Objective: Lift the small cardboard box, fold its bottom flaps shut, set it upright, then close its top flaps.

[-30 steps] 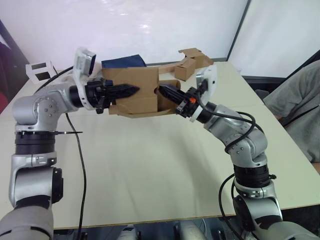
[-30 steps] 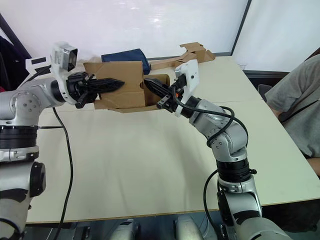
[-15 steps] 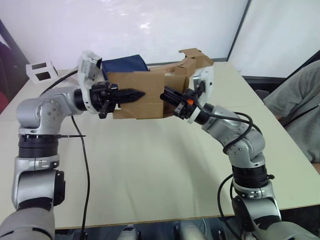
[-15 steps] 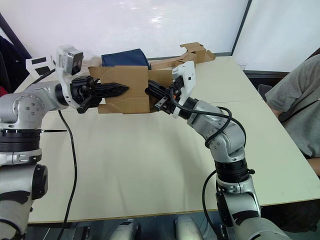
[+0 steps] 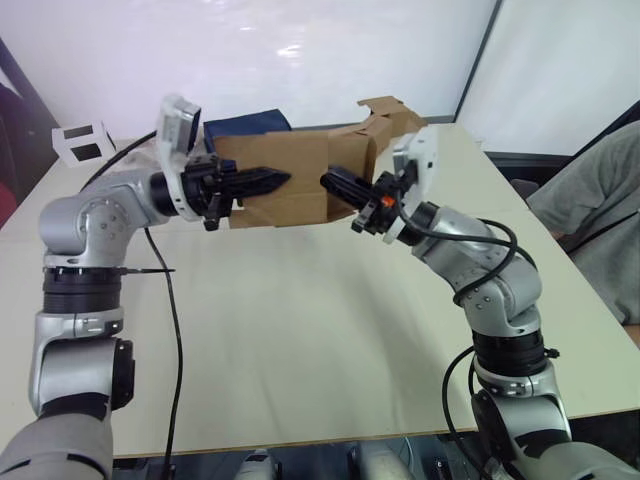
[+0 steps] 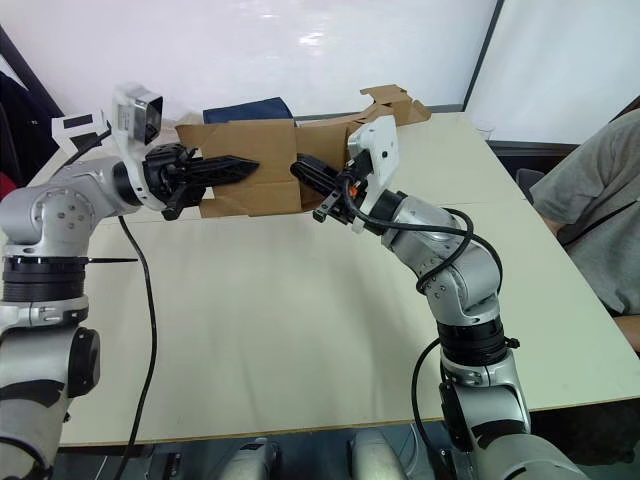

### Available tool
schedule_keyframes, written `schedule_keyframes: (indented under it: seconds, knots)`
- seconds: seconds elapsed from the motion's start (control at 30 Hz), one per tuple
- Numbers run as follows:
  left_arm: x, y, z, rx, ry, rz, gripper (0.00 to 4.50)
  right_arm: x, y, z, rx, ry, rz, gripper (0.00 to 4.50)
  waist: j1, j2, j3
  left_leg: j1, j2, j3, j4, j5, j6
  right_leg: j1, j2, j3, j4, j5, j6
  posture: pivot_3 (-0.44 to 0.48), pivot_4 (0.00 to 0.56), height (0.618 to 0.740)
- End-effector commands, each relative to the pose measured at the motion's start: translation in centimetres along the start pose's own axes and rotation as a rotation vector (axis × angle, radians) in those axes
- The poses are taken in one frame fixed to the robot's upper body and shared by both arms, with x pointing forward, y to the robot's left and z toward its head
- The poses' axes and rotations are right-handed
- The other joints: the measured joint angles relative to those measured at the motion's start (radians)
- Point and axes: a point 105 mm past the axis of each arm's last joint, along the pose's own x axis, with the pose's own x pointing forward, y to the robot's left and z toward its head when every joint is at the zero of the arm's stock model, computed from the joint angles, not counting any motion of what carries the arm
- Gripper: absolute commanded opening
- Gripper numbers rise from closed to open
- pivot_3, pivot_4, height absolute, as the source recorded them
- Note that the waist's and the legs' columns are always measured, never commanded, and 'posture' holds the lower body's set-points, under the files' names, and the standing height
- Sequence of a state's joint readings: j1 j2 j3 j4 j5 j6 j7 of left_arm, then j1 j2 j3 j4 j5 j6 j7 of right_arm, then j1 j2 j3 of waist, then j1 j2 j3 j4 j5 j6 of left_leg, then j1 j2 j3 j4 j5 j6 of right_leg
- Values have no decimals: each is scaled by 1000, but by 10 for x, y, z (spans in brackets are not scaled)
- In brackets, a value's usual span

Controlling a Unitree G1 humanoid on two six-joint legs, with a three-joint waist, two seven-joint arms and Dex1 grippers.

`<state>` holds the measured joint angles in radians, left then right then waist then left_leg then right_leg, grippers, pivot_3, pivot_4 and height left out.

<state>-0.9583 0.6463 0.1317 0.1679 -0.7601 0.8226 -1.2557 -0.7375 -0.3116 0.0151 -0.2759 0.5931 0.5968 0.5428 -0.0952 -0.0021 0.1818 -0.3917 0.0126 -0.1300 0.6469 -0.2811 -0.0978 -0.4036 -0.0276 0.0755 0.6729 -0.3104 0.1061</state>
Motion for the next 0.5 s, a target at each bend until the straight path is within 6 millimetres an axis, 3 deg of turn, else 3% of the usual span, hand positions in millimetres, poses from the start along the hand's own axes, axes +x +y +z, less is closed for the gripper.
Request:
schedule_keyframes:
  seconds: [0.03,0.2,0.33,0.5]
  knots:
    - [3,-10,19,102,-17,-29,0,-10,-4,19,-49,-59,-3,18,1,0,0,0,0,0,0,0,0,0,0,0,0,0,0,0,150,740]
    - [4,-10,17,115,-14,-29,0,-24,-11,27,12,-91,-24,18,1,0,0,0,0,0,0,0,0,0,0,0,0,0,0,0,150,740]
    - [6,-9,18,132,-11,-33,0,-46,-19,25,73,-66,-61,18,4,0,0,0,0,0,0,0,1,0,0,0,0,0,0,0,150,740]
    - [7,-11,22,146,-11,-51,0,-66,3,-11,125,128,4,18,3,0,0,0,0,0,0,-2,4,0,0,0,0,0,0,0,150,740]
